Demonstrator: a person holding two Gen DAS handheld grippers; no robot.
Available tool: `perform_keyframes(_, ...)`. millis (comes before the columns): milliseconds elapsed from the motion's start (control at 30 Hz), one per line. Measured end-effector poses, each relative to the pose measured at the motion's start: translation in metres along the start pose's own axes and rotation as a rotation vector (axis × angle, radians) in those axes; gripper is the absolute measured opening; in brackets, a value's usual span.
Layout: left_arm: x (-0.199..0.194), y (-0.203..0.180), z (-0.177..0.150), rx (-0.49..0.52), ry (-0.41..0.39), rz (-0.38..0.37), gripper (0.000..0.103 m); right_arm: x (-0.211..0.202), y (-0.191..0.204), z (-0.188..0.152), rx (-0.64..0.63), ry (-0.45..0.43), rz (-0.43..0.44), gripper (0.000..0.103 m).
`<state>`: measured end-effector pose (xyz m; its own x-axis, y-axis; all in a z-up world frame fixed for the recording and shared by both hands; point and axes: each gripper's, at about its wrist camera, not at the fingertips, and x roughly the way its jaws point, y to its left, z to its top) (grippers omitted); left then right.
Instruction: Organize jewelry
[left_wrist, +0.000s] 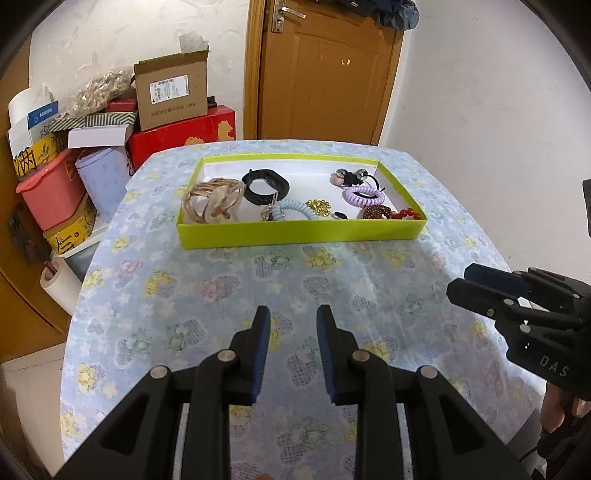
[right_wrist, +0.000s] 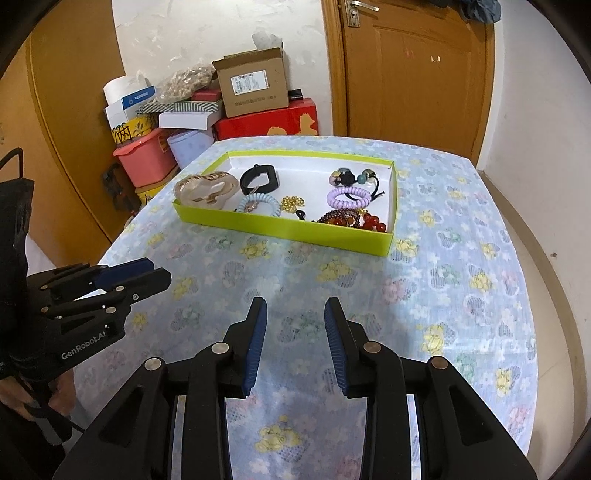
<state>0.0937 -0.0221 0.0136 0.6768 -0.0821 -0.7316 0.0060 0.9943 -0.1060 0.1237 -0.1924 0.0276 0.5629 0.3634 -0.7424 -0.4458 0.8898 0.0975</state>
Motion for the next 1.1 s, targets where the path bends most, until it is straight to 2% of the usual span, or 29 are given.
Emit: perform_keyframes(1100,-0.0029,-0.0009,-0.0043,-0.011,0.006,0.025,0.027,-0.0016,0.0032,-0.0042,-0.001,0.000,-0.002,0.033)
